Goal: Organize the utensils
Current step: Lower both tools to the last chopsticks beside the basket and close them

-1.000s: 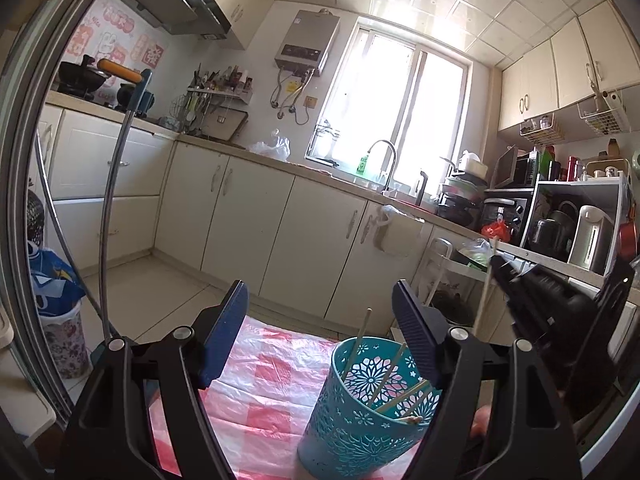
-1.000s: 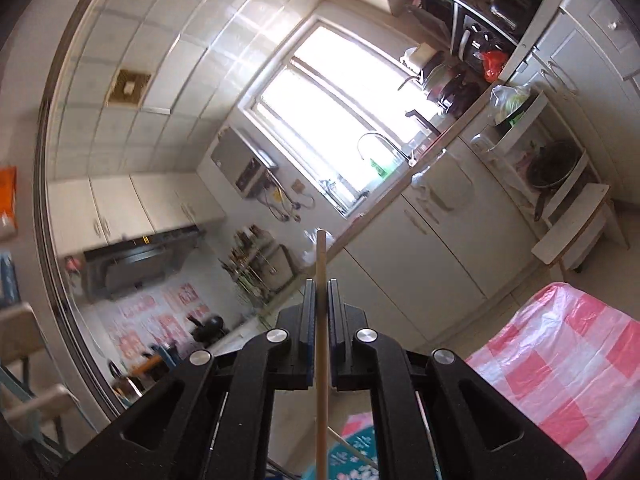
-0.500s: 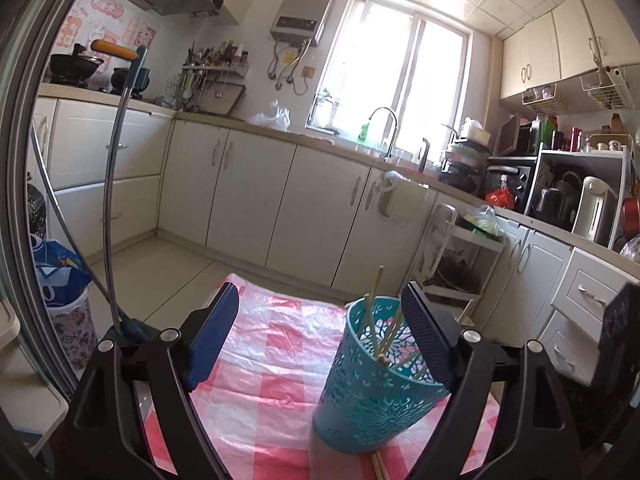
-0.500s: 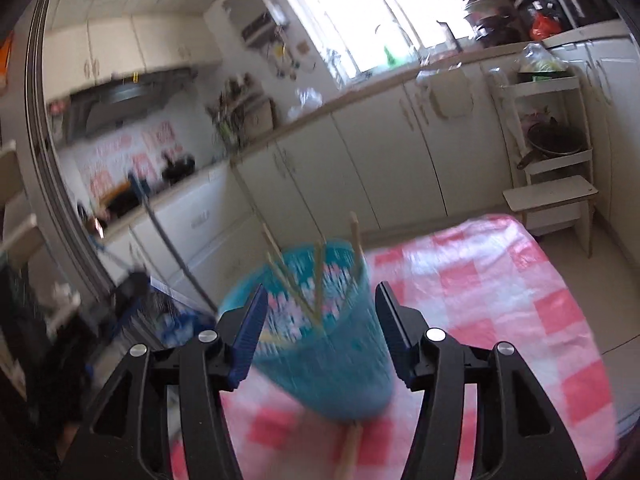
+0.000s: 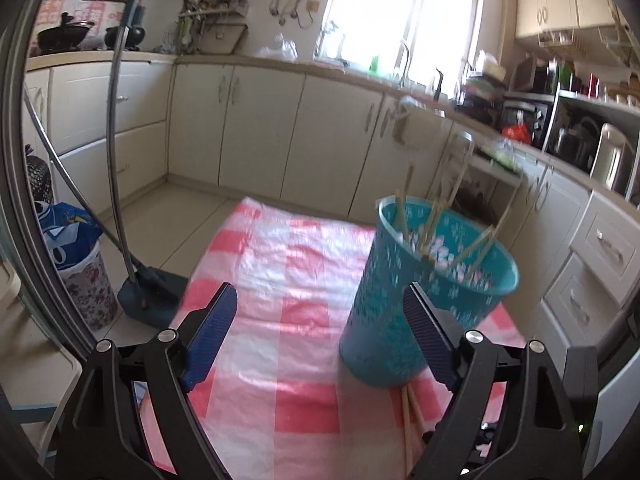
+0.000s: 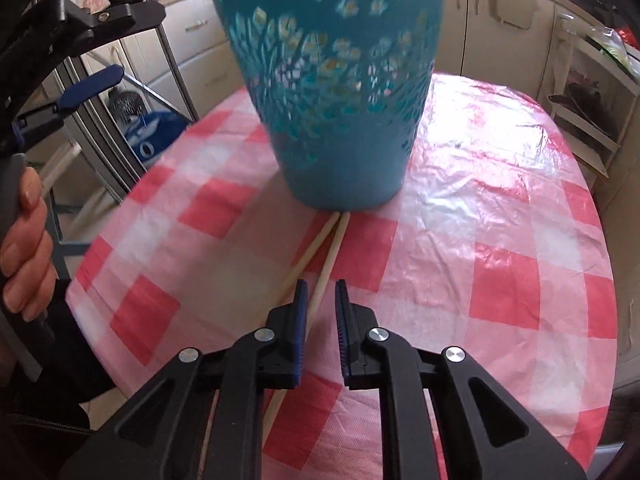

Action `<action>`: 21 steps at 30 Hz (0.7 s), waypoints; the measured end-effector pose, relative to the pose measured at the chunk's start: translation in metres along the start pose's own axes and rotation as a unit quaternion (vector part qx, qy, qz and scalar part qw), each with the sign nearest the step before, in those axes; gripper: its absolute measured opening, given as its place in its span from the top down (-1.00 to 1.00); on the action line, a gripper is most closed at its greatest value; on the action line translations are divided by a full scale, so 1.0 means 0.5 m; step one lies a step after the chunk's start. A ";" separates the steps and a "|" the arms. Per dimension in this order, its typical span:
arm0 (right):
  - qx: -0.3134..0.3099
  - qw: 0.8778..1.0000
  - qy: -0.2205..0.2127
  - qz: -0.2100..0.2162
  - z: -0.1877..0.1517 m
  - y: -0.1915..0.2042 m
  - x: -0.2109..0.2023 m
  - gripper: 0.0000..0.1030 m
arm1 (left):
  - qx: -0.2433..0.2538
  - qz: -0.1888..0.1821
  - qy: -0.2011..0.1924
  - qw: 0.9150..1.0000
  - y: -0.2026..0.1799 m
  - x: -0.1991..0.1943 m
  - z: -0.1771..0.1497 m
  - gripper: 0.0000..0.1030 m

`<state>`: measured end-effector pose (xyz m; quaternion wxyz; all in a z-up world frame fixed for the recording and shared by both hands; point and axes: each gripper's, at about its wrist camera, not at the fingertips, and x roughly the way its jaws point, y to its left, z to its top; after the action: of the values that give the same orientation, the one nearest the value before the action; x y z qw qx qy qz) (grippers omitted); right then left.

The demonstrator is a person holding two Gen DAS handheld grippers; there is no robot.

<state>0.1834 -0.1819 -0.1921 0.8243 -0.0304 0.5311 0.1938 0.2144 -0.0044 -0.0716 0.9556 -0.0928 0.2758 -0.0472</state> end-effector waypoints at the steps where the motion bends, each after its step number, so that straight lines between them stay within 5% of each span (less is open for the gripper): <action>1: -0.001 1.000 0.006 0.000 -0.002 0.001 0.006 0.74 | 0.006 -0.001 0.013 1.000 -0.002 0.009 -0.007 -0.57; 5: -0.006 1.000 0.007 -0.009 0.002 0.001 0.010 0.83 | 0.057 -0.015 0.094 0.994 -0.037 0.063 -0.049 -0.57; 11: 0.004 0.999 0.039 -0.013 0.007 -0.031 -0.007 0.87 | 0.092 -0.056 0.202 0.973 -0.085 0.135 -0.115 -0.57; 18: -0.002 0.998 0.054 -0.015 -0.006 -0.060 -0.021 0.87 | 0.162 -0.050 0.223 0.960 -0.144 0.157 -0.160 -0.54; 21: 0.001 0.999 0.053 -0.014 -0.001 -0.064 -0.021 0.84 | 0.194 -0.043 0.233 0.952 -0.162 0.169 -0.176 -0.26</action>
<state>0.1905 -0.2143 -0.1882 0.7979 -0.0472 0.5734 0.1799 0.2353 -0.1087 -0.1720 0.8612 0.0959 0.4726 -0.1608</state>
